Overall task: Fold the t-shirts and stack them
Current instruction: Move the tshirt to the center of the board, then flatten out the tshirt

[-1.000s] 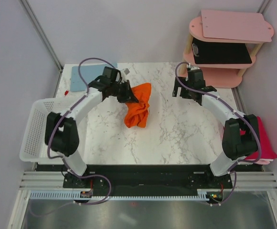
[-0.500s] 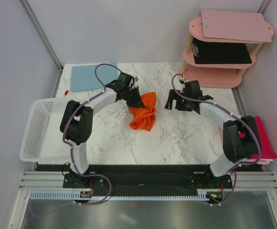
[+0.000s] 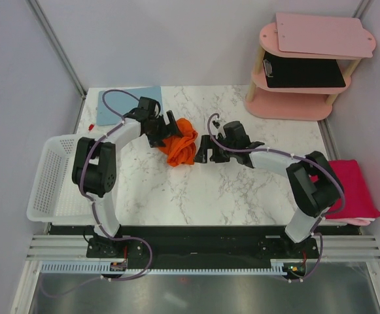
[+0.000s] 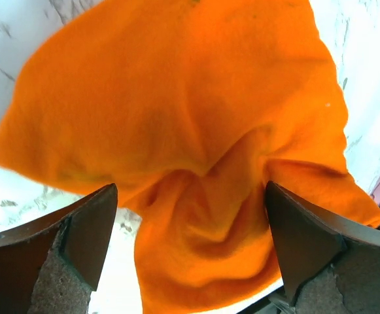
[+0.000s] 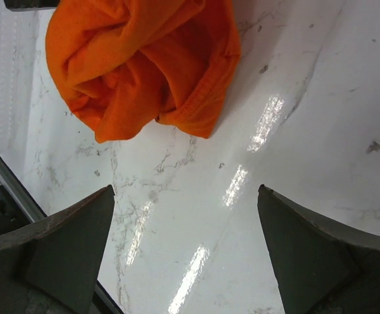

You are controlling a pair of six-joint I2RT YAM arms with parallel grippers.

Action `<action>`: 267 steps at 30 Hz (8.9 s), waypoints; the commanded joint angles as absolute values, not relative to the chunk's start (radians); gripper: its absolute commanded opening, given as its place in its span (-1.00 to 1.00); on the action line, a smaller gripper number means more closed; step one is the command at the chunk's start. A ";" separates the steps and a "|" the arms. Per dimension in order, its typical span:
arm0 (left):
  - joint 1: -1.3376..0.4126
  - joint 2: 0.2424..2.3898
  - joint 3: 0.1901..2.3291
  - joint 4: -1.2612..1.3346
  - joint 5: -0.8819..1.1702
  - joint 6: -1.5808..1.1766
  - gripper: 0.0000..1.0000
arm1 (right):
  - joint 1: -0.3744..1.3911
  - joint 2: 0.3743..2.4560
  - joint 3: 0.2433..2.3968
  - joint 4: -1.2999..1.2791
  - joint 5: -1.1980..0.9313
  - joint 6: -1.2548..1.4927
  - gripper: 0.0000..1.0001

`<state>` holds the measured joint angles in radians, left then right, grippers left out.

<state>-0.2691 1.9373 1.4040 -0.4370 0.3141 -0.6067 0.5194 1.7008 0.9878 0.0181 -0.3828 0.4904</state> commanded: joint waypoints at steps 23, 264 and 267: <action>-0.233 1.657 1.278 -0.480 0.255 -0.542 0.99 | 0.647 2.000 1.098 0.225 -0.109 0.603 -0.06; -0.540 1.693 0.687 0.390 0.387 -1.000 0.72 | 0.676 1.658 1.127 -0.313 0.285 0.299 -0.97; -0.543 1.681 0.686 0.391 0.384 -0.999 0.71 | 0.676 1.660 1.123 -0.310 0.285 0.299 -0.97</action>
<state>-0.5343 1.6791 0.6907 0.3256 0.3862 -0.9699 0.6769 1.6581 1.1351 -0.3489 0.2893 0.2874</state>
